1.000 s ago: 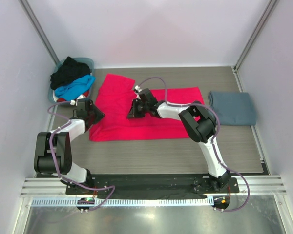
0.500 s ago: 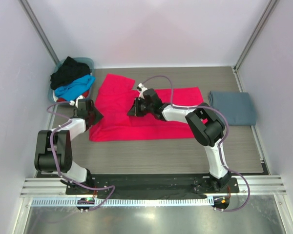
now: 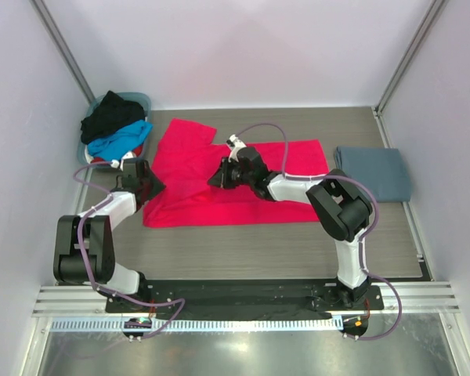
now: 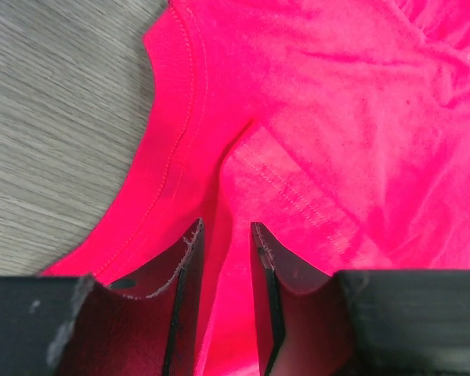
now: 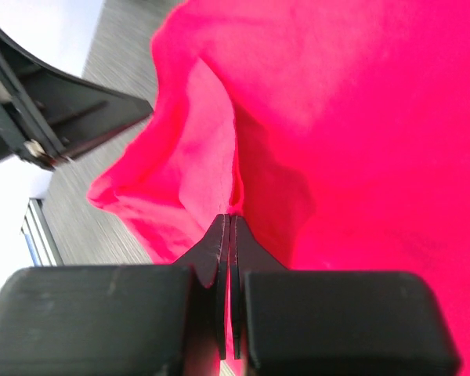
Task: Fold and stack the t-shirts
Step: Fold the tshirt
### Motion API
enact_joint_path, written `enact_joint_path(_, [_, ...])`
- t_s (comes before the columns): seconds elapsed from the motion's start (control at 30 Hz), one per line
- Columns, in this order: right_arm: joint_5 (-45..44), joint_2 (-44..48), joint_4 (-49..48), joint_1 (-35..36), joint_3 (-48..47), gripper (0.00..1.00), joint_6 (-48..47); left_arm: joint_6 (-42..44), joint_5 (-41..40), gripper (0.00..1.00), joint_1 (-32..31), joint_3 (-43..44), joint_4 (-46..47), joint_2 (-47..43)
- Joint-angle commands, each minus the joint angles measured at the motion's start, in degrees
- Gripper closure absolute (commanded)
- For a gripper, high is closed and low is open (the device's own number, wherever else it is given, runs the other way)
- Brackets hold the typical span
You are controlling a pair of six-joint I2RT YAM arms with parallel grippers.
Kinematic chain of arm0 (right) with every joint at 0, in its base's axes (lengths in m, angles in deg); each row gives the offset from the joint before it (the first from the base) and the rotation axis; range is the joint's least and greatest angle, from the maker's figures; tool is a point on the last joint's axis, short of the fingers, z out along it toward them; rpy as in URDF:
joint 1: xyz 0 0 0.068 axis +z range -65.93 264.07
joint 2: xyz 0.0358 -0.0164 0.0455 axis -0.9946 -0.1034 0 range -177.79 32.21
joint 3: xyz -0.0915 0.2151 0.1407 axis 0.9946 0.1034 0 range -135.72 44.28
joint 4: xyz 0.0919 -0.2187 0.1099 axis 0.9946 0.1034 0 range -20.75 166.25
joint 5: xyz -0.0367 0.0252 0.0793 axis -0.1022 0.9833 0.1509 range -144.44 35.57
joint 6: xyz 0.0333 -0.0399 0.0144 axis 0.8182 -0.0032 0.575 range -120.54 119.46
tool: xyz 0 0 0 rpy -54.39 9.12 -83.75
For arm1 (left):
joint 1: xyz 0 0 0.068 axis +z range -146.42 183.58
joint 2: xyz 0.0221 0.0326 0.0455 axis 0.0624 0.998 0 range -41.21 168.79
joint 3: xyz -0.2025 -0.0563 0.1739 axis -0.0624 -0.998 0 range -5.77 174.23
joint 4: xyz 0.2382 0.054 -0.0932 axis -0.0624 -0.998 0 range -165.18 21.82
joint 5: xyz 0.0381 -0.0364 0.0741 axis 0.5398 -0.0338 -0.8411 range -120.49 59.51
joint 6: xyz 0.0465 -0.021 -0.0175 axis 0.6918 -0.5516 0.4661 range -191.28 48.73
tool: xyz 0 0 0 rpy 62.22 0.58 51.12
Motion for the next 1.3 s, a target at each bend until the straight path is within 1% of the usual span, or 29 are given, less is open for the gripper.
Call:
enact_joint_path(0.0, [-2.23,3.45,-4.84,-0.46,0.41,0.99,-0.15,1.04,0.64,0.69,0.36,-0.28,0.14,-2.09])
enact_joint_path(0.1, [-1.18,2.31,-4.58,-0.72,-0.2,0.99,0.46,1.48,0.21,0.67,0.45,0.77,0.14,-1.57])
enact_joint_path(0.2, [-0.12,1.34,-4.14,-0.72,-0.99,0.99,0.81,2.01,-1.46,0.64,0.36,3.75,0.14,1.85])
enact_joint_path(0.27, [-0.12,0.81,-4.23,-0.81,-0.99,0.99,0.99,2.71,-1.46,0.66,0.27,5.86,0.14,5.98])
enact_joint_path(0.3, [-0.03,0.72,-4.14,-0.9,-0.99,0.99,0.99,2.71,-1.29,0.69,0.27,8.14,0.14,7.3])
enact_joint_path(0.37, [0.41,0.55,-4.05,-0.98,-1.08,0.99,1.25,3.5,-0.59,0.69,0.18,10.52,-1.34,10.55])
enact_joint_path(0.43, [0.58,0.46,-4.14,-1.25,-0.99,0.99,1.43,4.03,-1.11,0.69,-0.17,13.43,-2.92,11.79])
enact_joint_path(0.53, [1.02,0.37,-4.14,-1.51,-1.08,0.99,1.69,5.08,-4.35,0.68,-1.13,14.49,-3.81,11.54])
enact_joint_path(0.7, [1.64,-0.33,-4.58,-1.69,-1.34,0.99,2.4,5.61,-4.63,0.64,-1.93,16.15,-5.21,13.72])
enact_joint_path(0.9, [1.99,-0.95,-4.23,-1.78,-1.96,0.99,3.19,5.52,-3.57,0.65,-2.89,16.77,-6.89,15.93])
enact_joint_path(1.03, [2.43,-1.39,-4.14,-2.04,-2.22,0.99,3.54,6.67,-6.74,0.65,-4.65,17.56,-8.47,16.36])
enact_joint_path(1.07, [2.69,-1.56,-4.14,-2.04,-2.22,0.99,3.71,6.75,-6.83,0.66,-4.82,17.91,-8.73,16.71])
enact_joint_path(1.1, [2.69,-1.56,-4.14,-2.13,-2.14,0.99,3.8,6.76,-6.91,0.71,-4.83,18.52,-8.82,17.24])
enact_joint_path(1.27, [2.87,-1.74,-4.23,-2.3,-2.14,0.99,4.07,7.11,-6.65,0.86,-4.83,21.87,-11.81,19.97])
